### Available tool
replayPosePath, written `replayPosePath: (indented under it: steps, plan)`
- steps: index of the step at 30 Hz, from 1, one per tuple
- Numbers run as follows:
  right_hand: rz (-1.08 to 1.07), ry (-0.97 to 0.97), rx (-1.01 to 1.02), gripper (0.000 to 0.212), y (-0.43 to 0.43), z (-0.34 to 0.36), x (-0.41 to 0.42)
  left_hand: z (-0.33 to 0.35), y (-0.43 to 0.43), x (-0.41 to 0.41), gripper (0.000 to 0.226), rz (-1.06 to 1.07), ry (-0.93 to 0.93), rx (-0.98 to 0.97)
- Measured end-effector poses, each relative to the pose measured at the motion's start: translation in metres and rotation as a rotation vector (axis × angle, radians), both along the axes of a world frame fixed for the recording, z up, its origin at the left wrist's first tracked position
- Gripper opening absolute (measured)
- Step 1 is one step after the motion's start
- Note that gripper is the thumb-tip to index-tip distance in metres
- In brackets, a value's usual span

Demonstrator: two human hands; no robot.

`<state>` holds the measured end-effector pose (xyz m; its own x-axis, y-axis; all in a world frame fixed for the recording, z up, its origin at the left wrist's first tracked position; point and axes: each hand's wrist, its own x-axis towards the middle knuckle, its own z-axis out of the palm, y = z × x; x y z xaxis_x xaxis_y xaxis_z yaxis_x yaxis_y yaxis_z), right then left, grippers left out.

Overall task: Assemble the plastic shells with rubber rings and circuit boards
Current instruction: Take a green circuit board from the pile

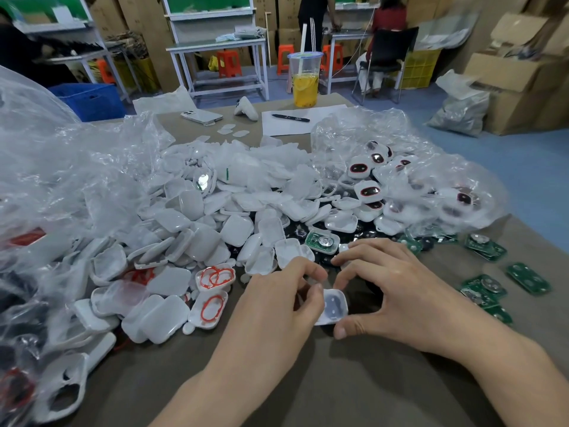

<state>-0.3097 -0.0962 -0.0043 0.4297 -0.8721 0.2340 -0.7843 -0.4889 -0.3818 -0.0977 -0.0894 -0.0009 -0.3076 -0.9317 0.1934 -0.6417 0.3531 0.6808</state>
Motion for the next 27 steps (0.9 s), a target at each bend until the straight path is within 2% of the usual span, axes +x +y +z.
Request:
replayPosePath:
  steps: [14, 20, 25, 27]
  plan:
    - [0.023, -0.023, -0.04, 0.059, 0.0003, -0.0003, -0.0009, 0.0089, 0.0088, -0.0056, 0.013, 0.012, -0.097, -0.099]
    - [0.077, -0.044, -0.059, 0.035, 0.0015, 0.0002, -0.0004, 0.0075, 0.0101, -0.0051, 0.016, 0.004, -0.134, -0.129]
    - [0.087, -0.03, -0.058, 0.026, -0.0001, -0.0001, -0.0011, 0.0068, 0.0079, -0.0057, 0.011, -0.038, -0.265, -0.211]
    - [0.083, -0.024, -0.051, 0.025, -0.0002, -0.0004, -0.0008, 0.0075, 0.0079, -0.0008, 0.017, -0.066, -0.309, -0.259]
